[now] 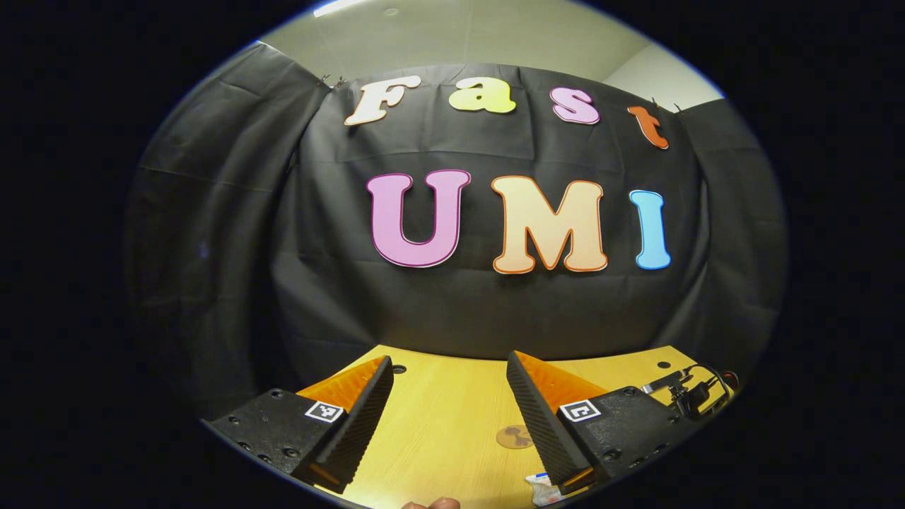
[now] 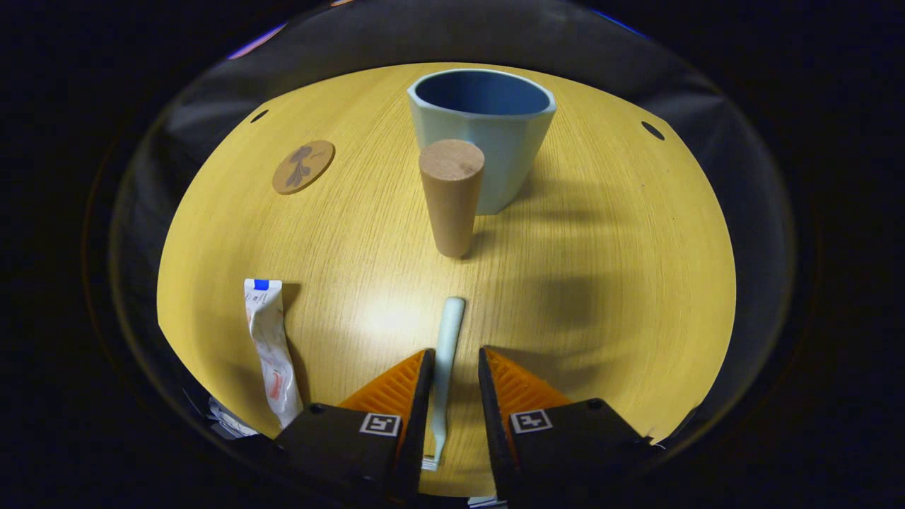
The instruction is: Put the toothbrush and toothpaste on the desktop into the cup, then pick up the cup and place it on the coaster on the desktop.
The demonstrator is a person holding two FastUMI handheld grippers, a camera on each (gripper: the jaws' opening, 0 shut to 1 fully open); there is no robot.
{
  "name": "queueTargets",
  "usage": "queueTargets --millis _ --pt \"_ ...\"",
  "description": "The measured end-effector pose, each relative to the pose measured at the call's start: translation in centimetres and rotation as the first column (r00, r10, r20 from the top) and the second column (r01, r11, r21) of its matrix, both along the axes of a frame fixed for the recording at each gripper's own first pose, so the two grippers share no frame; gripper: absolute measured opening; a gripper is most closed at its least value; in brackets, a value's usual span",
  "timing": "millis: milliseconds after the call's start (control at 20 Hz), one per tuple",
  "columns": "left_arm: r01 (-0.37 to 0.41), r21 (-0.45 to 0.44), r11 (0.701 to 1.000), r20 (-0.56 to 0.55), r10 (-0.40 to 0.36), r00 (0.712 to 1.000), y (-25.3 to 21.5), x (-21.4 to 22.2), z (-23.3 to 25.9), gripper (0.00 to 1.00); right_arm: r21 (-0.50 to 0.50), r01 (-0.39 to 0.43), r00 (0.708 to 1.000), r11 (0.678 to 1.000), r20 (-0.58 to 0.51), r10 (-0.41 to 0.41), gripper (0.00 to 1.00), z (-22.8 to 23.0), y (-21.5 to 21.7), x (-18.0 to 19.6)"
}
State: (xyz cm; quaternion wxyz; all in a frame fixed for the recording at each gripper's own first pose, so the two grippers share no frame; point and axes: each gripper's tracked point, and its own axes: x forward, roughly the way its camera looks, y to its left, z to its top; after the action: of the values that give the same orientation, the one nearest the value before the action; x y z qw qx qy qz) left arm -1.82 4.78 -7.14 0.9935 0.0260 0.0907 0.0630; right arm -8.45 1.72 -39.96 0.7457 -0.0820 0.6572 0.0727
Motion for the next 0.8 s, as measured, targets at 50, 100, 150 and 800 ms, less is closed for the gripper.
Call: queueTargets --millis 50,100,150,800 --pt "0.002 -0.003 1.0 -0.006 -0.002 1.0 -0.2 0.1 -0.3 0.94 0.001 -0.008 1.0 1.0 -0.002 0.008 0.42 0.0 0.0 0.0" --pt "0.003 -0.005 1.0 -0.015 -0.003 1.0 -0.4 0.0 -0.6 0.94 0.007 0.0 1.0 1.0 0.001 0.0 0.39 0.2 0.1 0.0" --pt "0.004 -0.007 1.0 -0.024 -0.004 1.0 -0.6 0.1 -0.9 0.94 0.011 0.018 1.0 1.0 0.005 -0.018 0.26 0.0 0.2 0.0" --pt "0.084 -0.11 0.99 -0.359 -0.119 0.926 -6.6 -1.6 -12.9 0.95 0.07 0.008 1.0 0.998 0.012 -0.009 0.13 0.1 0.0 0.1"
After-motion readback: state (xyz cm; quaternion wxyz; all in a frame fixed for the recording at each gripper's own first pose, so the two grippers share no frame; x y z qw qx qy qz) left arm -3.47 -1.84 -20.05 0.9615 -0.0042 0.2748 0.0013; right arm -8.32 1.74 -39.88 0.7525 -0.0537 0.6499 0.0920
